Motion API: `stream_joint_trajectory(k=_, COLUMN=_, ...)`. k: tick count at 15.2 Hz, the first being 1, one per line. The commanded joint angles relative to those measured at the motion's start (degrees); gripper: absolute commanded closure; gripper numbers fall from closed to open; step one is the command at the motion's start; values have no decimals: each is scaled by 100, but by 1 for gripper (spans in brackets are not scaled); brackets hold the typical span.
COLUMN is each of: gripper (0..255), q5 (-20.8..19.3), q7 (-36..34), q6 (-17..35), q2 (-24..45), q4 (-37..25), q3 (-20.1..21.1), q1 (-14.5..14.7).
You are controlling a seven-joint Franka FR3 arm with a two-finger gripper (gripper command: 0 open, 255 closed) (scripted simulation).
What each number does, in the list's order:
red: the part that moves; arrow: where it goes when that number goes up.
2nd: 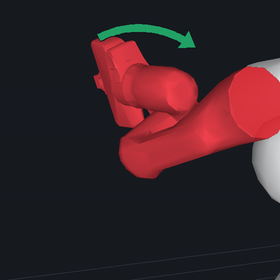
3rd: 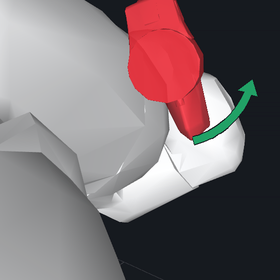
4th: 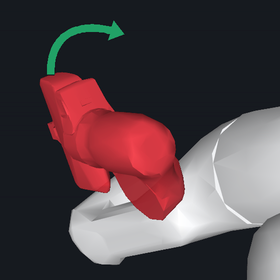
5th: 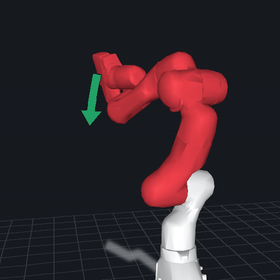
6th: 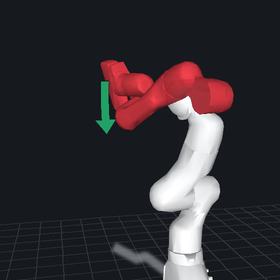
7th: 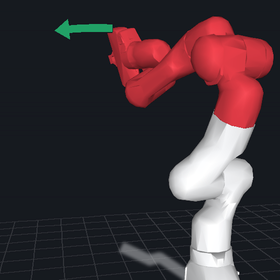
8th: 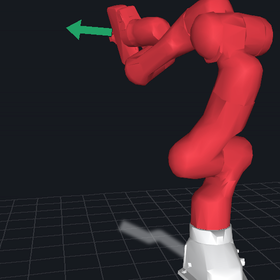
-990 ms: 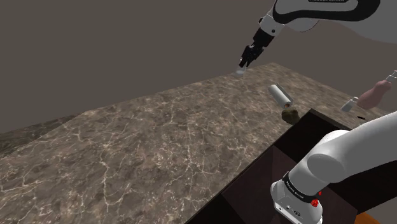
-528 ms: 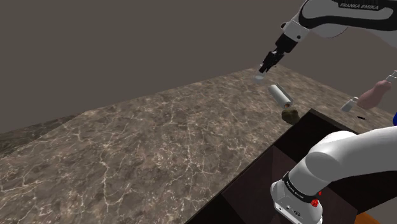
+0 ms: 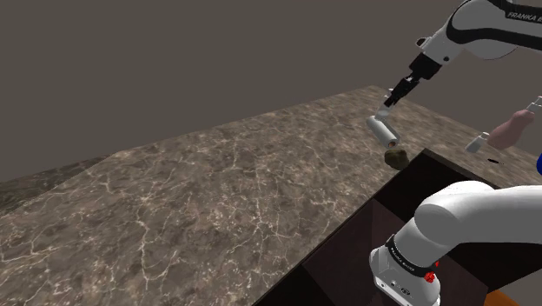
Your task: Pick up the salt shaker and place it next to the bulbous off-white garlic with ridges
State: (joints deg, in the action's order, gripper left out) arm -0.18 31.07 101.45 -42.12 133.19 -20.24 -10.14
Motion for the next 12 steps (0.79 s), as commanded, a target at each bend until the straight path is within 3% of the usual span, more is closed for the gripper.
stream_joint_trajectory(k=1, gripper=255, q5=-195, q7=310, q6=-193, q2=-247, q4=80, q3=-260, q1=-174)
stream_joint_trajectory(k=12, gripper=255, q5=-311, q7=435, q6=588, q2=-344, q4=969, q3=-407, q1=-268)
